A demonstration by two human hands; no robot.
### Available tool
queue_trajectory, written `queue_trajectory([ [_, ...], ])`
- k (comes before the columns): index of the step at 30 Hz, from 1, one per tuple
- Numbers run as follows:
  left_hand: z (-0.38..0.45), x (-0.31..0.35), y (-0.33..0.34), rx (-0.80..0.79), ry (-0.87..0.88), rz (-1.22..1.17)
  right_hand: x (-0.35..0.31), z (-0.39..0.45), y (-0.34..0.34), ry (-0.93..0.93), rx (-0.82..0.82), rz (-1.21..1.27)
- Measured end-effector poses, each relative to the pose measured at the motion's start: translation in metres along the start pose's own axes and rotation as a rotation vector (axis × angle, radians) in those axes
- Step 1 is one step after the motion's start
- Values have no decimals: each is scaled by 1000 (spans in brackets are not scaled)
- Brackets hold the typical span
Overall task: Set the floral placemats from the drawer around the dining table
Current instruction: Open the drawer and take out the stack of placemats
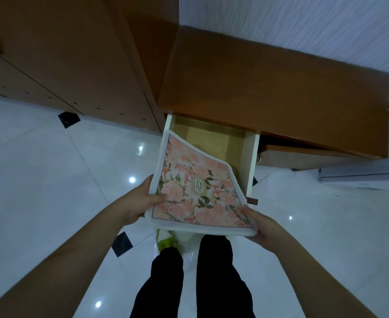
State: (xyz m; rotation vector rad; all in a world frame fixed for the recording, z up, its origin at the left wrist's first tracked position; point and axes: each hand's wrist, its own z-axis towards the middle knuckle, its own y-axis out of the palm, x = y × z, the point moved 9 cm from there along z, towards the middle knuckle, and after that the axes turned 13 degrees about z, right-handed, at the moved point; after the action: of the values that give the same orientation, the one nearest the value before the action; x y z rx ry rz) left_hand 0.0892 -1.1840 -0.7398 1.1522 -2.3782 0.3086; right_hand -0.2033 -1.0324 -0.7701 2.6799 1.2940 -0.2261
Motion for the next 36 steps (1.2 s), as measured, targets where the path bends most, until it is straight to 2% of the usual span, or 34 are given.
queue_trajectory([
  [6,-72,29,-22,181,204,300,3,-35,31,-89,-182,83],
  [9,-113,48,-31,259,254,304,-5,-67,45,-183,-194,131],
  [13,-156,70,-34,257,294,264,-23,-114,58,-325,-172,96],
  [18,-215,107,-40,347,390,331,-56,-185,75,-470,-229,-91],
  [22,-261,126,-42,409,447,281,-80,-249,88,-597,-269,-195],
  [26,-293,136,-42,469,506,100,-94,-306,96,-806,-175,-241],
  [30,-319,142,-41,529,573,60,-105,-360,108,-1055,-11,-289],
  [36,-349,141,-53,556,611,-18,-108,-413,115,-1230,-4,-347],
])
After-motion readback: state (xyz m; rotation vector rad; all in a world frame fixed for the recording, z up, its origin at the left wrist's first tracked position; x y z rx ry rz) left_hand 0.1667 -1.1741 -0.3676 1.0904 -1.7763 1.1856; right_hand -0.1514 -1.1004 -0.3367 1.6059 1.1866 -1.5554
